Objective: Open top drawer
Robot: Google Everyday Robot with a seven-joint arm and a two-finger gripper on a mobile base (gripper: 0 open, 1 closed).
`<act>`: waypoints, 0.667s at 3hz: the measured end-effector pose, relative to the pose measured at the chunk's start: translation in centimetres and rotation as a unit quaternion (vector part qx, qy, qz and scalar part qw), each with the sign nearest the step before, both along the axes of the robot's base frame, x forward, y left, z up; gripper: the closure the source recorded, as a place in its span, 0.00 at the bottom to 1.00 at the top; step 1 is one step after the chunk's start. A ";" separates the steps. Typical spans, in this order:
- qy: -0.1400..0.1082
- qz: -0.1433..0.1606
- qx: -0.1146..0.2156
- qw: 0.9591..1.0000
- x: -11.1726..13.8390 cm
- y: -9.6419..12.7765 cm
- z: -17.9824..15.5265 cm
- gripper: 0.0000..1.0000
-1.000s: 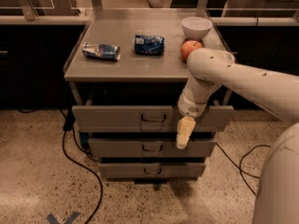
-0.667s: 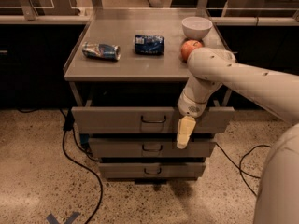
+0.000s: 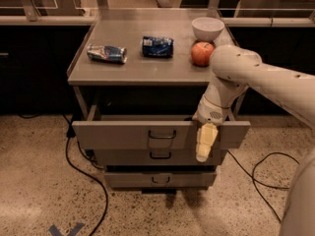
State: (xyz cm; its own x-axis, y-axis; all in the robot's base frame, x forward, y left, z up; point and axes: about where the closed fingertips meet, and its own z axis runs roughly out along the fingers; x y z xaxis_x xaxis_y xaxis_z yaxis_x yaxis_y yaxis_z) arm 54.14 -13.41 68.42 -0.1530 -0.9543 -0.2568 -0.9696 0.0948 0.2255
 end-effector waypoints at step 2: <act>0.024 0.007 -0.001 1.000 -1.2 -0.1 -0.1 0.00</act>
Offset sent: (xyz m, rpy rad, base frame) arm -0.0129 -0.0010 0.0002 -0.0053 0.0513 0.0161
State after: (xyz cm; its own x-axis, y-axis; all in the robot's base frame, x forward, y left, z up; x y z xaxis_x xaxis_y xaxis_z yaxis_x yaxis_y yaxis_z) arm 52.92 -13.50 68.29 -0.1515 -0.9570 -0.2474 -0.9588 0.0815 0.2722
